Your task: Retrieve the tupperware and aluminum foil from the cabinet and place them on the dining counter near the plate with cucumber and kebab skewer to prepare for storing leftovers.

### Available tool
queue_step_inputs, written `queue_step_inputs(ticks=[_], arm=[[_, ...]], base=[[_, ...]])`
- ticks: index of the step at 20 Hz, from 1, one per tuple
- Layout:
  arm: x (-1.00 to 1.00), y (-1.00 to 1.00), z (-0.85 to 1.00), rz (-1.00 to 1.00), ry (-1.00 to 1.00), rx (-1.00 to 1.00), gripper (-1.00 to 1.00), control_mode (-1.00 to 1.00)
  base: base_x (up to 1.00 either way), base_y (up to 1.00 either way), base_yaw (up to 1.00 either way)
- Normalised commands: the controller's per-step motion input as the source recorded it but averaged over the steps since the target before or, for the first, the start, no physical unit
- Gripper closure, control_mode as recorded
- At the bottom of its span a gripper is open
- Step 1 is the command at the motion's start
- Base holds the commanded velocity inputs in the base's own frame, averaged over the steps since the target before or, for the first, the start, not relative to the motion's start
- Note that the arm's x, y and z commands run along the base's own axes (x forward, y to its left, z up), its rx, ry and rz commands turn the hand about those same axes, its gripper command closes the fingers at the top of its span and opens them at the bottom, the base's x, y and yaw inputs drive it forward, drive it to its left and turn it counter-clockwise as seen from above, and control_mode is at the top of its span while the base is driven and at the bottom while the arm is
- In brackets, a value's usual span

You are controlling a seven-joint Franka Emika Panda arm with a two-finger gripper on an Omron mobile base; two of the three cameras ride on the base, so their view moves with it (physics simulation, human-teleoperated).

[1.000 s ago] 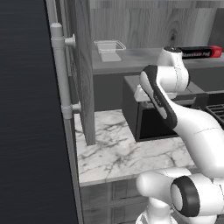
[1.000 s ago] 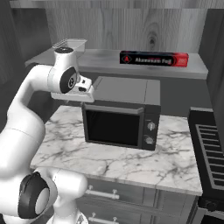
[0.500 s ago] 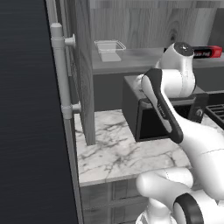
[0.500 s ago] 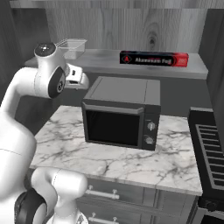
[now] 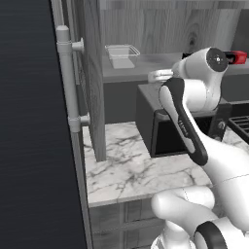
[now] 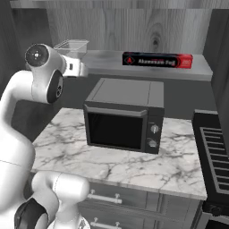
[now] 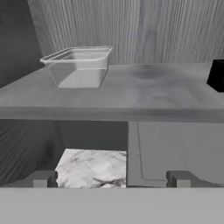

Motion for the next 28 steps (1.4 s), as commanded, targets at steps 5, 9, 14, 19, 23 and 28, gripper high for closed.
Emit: queue_step_inputs(ticks=[5,9,14,19,23,28], arm=[[0.09,0.04,0.46,0.00,-0.19,0.00,-1.00,-1.00],[0.15,0.01,0.42,-0.03,-0.03,0.00,-1.00,-1.00],[0.26,0.02,0.42,-0.05,0.00,0.00,-1.00,-1.00],[0.30,0.11,0.33,-0.03,0.00,0.00,-1.00,-1.00],[0.35,0.15,0.04,0.00,0.00,0.00,-1.00,-1.00],[0.52,0.15,-0.02,0.00,0.05,0.00,-1.00,-1.00]], base=[[0.00,0.00,0.00],[0.00,0.00,0.00],[0.00,0.00,0.00],[0.00,0.00,0.00],[0.00,0.00,0.00],[0.00,0.00,0.00]])
